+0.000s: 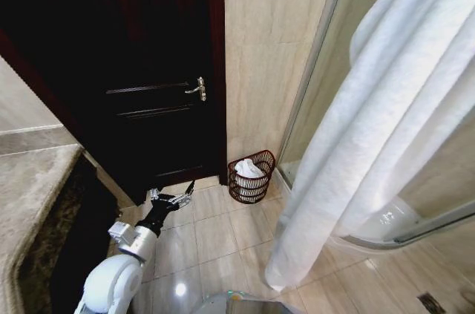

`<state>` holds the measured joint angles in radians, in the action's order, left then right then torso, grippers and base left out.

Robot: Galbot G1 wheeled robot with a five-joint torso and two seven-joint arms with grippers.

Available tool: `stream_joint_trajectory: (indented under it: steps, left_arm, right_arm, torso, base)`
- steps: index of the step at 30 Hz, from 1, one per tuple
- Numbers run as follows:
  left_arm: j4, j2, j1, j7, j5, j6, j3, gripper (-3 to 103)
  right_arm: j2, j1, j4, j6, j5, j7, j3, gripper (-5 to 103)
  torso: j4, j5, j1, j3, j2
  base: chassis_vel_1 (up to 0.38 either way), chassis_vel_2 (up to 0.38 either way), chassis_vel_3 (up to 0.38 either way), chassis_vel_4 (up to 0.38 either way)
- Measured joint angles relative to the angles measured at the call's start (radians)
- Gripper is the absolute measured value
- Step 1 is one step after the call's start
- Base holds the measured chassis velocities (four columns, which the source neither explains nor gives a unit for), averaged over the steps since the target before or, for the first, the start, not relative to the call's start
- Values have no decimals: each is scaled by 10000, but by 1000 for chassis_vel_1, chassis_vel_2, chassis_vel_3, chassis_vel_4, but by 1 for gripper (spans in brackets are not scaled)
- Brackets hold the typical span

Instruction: Discard the used towel into the hamper.

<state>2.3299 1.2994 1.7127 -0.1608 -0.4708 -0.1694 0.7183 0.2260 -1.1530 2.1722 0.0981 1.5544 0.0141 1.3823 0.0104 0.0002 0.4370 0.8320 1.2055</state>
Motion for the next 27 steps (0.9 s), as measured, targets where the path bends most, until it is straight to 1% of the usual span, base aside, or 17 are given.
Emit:
stream_joint_trajectory:
  steps: [1,2,6,7,11,12,13,17,18,19,20,22,23,24,25,26,27]
  left_arm:
    - [0,-1,0,0,0,0,0,100]
    - [0,-1,0,0,0,0,0,100]
    - [0,0,0,0,0,0,0,100]
    - [0,0,0,0,0,0,0,100]
    - [0,-1,0,0,0,1,0,100]
    - [0,-1,0,0,0,1,0,100]
    - [0,-1,0,0,0,0,0,100]
    - [0,-1,-2,0,0,0,0,100]
    - [0,-1,-2,0,0,0,0,100]
    - [0,0,0,-1,0,0,0,100]
    - [0,-2,0,0,0,0,1,100]
    - [0,0,0,0,0,0,1,100]
    - [0,0,0,0,0,0,1,100]
    - [0,-1,1,-1,0,0,1,100]
    - [1,0,-1,-1,0,0,1,100]
    - [1,0,-1,-1,0,0,1,100]
    - [0,0,0,-1,0,0,0,100]
  right_arm:
    - [-203,121,-316,64,132,-81,23,3]
    - [-203,121,-316,64,132,-81,23,3]
    - [-1300,250,-1257,276,712,-348,198,3]
    - [-1300,250,-1257,276,712,-348,198,3]
    - [-2590,120,-2088,501,1170,-610,458,3]
    - [-2590,120,-2088,501,1170,-610,458,3]
    - [-2877,35,-2295,540,1239,-659,553,3]
    - [-4211,-500,-3500,645,1428,-768,1018,3]
    - [-4211,-500,-3500,645,1428,-768,1018,3]
    - [-4500,-615,-3869,672,1451,-801,1066,3]
    - [-4738,-691,-4160,685,1471,-849,1083,3]
    - [-5634,-914,-5298,743,1528,-1137,1072,3]
    - [-5634,-914,-5298,743,1528,-1137,1072,3]
    - [-5943,-972,-5726,754,1558,-1199,1053,3]
    - [-6509,-1077,-6431,761,1680,-1270,1036,3]
    - [-6509,-1077,-6431,761,1680,-1270,1036,3]
    - [-6816,-1143,-6797,761,1793,-1274,1040,3]
  torso:
    - [0,1,0,0,0]
    - [0,1,0,0,0]
    - [-1,0,0,0,0]
    - [-1,0,0,0,0]
    - [0,-4,0,0,0]
    - [0,-4,0,0,0]
    - [0,-4,0,0,0]
    - [1,-2,-1,0,0]
    - [1,-2,-1,0,0]
    - [1,-7,0,0,0]
    - [0,-1,0,0,0]
    - [1,3,0,0,-1]
    - [1,3,0,0,-1]
    - [1,-1,0,0,0]
    - [1,-2,1,0,0]
    - [1,-2,1,0,0]
    - [1,-7,1,0,0]
  base:
    - [0,0,0,0]
    - [0,0,0,0]
    - [0,0,0,0]
    - [0,0,0,0]
    - [0,0,0,0]
    - [0,0,0,0]
    - [0,0,0,0]
    - [0,0,0,0]
    - [0,0,0,0]
    - [0,0,0,0]
    - [0,0,0,0]
    - [0,0,0,0]
    - [0,0,0,0]
    - [0,0,0,0]
    - [0,0,0,0]
    - [0,0,0,0]
    - [0,0,0,0]
